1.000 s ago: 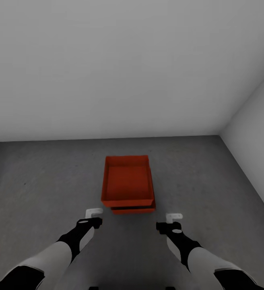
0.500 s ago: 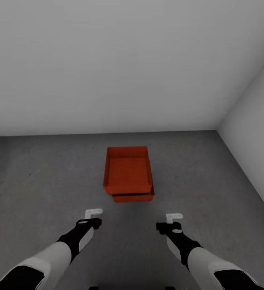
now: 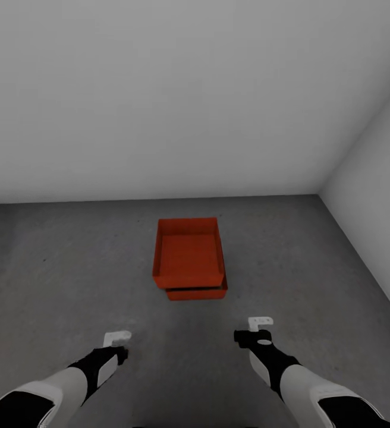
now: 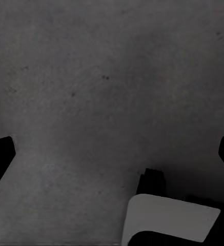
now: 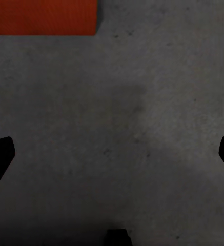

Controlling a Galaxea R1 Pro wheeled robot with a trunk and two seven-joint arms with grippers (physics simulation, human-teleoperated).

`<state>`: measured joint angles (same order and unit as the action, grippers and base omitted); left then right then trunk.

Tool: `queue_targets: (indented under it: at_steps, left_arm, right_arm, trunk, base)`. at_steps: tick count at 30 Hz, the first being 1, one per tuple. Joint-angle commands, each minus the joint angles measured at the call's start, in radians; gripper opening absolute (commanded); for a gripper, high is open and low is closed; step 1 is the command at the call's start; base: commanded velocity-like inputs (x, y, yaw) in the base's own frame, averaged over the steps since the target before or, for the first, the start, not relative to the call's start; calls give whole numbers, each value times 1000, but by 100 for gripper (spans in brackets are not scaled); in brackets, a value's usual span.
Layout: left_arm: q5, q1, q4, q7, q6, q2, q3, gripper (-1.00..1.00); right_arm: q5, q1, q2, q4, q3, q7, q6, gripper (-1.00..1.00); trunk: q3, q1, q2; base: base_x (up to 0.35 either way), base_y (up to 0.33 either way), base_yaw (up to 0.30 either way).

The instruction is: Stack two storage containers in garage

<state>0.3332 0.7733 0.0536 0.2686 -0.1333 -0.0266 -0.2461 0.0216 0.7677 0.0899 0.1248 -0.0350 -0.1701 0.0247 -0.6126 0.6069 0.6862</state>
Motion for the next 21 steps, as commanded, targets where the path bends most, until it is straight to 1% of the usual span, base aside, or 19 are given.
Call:
queue_targets:
  at_steps: [1,7,8,12,13,14,15,19,21]
  left_arm:
    - [18,-1,-17,3,-7,-8,-9,100]
    - [56,-12,-49,0,-4,-39,-9,100]
    - [60,-13,-50,0,-4,-45,-9,100]
    - [64,-14,-52,0,-3,-53,-9,100]
    - [64,-14,-52,-1,-3,-58,-9,100]
    - [72,-14,-53,-1,-2,-71,-9,100]
    - [76,-14,-53,-1,-2,-73,-9,100]
    - [128,-15,-53,-2,-2,-82,-9,100]
    - [141,-14,-53,-2,-1,-82,-9,100]
  right_arm:
    - [2,1,-1,-5,-3,-5,2,100]
    - [1,-1,-2,-52,-3,-4,1,100]
    - [1,-2,-2,-66,-3,-5,1,100]
    - [1,-5,-2,-98,-3,-4,1,100]
    - [1,-6,-3,-105,-3,-5,0,100]
    - [1,-9,-4,-115,-3,-5,-11,100]
    - [1,-9,-4,-116,-3,-5,-13,100]
    - [2,-10,-4,-118,-3,-5,-17,100]
    - [2,-10,-4,-117,-3,-5,-17,100]
  trunk:
    - [1,0,1]
    - [10,0,1]
    - [12,0,1]
    - [18,0,1]
    - [19,0,1]
    - [21,0,1]
    - [22,0,1]
    - [25,0,1]
    - [25,0,1]
  base:
    - [0,0,-58]
    - [0,0,-62]
    - [0,0,-63]
    - [0,0,-63]
    - [0,0,-63]
    - [0,0,-63]
    - [0,0,-59]
    - [0,0,-25]
    - [0,0,-10]
